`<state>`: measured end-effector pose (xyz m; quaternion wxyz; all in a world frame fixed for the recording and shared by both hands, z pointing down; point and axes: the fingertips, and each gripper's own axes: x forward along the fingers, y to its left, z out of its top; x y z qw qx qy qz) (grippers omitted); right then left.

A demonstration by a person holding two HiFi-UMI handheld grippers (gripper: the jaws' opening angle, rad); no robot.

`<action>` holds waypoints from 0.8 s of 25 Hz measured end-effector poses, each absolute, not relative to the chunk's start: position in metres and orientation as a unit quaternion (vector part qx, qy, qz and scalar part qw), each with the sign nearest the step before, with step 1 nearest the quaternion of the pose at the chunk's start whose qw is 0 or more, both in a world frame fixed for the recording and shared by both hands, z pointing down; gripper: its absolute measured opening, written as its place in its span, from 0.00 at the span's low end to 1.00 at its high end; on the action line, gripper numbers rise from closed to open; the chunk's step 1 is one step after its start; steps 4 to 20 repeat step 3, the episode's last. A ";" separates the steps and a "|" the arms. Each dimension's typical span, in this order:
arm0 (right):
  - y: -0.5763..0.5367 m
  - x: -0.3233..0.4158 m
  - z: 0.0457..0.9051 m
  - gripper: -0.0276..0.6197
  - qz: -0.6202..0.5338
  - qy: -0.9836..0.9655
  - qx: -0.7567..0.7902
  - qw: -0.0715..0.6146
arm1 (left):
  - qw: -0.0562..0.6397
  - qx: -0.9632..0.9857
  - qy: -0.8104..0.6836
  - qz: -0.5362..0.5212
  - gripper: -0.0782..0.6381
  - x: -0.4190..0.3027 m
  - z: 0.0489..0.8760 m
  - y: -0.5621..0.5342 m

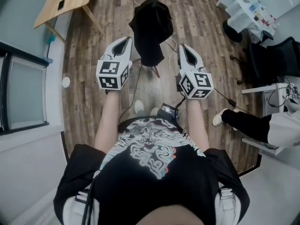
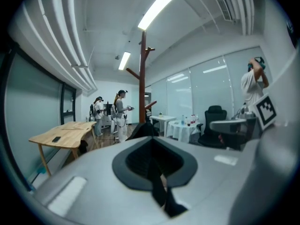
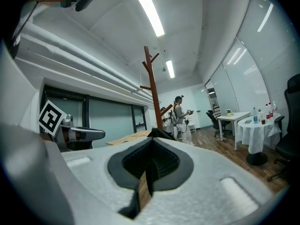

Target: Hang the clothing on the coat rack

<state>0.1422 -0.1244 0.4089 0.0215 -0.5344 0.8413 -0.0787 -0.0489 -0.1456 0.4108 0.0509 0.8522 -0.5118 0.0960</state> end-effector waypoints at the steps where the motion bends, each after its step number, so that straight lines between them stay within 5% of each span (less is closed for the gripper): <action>1: -0.123 0.142 0.408 0.04 -0.079 0.843 -0.532 0.022 | 0.050 0.851 -0.514 0.099 0.09 -0.049 0.411 -0.143; 20: -0.120 0.142 0.406 0.04 -0.077 0.845 -0.528 0.024 | 0.047 0.848 -0.518 0.104 0.09 -0.049 0.410 -0.139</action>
